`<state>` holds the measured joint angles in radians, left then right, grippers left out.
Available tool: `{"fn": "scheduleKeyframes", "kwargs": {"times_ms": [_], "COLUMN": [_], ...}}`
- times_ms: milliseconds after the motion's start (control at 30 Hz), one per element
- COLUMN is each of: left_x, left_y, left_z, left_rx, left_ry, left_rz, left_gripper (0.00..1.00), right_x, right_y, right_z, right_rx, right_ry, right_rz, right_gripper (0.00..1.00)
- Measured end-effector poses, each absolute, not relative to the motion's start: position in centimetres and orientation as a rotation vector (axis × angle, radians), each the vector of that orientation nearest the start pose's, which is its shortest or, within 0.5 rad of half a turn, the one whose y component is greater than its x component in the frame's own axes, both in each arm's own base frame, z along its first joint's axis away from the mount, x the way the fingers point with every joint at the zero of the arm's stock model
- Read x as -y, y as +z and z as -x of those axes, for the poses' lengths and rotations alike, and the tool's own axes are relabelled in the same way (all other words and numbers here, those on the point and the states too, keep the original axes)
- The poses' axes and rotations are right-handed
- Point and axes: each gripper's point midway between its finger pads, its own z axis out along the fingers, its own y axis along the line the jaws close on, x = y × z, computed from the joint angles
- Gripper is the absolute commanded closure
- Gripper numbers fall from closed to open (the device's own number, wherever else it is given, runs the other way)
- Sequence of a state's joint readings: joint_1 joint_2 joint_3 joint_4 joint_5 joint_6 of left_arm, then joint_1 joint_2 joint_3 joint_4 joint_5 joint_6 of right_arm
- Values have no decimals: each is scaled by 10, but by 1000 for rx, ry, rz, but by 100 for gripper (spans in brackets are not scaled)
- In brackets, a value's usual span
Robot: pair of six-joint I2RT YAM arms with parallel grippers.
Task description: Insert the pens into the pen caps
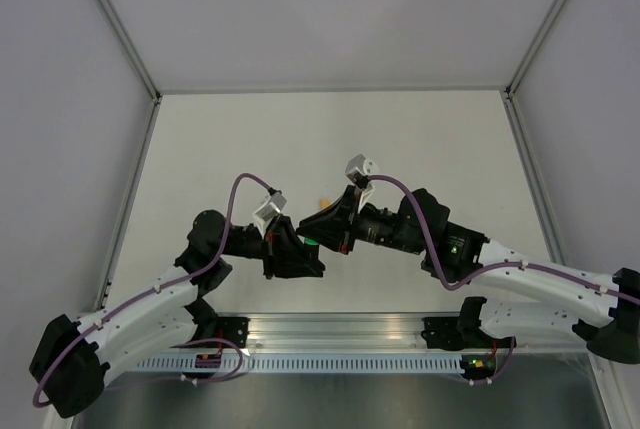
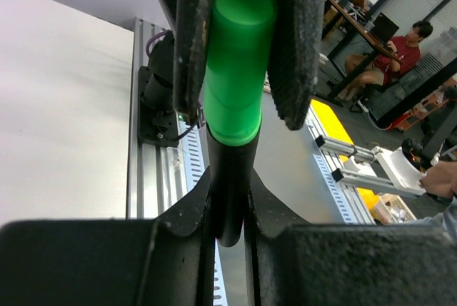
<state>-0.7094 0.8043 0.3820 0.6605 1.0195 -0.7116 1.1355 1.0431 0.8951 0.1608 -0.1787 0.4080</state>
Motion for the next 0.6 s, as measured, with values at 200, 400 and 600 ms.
{"fn": "scheduleKeyframes", "kwargs": {"times_ms": [200, 400, 600], "left_x": [284, 281, 269], "left_y": [256, 252, 253], "left_z": [-85, -92, -89], "left_rx": [-1496, -1528, -1521], "left_ry": [-1763, -1752, -1777], "left_rz": [-944, -921, -964], "left_gripper": [98, 98, 98], "right_x": [-360, -362, -365], "right_y": [321, 316, 318], "right_z": [-138, -145, -139], "right_rx": [-1591, -1584, -1536], "right_ry": [1250, 1260, 1326], "right_rz": [661, 620, 617], "right_gripper": [100, 100, 100]}}
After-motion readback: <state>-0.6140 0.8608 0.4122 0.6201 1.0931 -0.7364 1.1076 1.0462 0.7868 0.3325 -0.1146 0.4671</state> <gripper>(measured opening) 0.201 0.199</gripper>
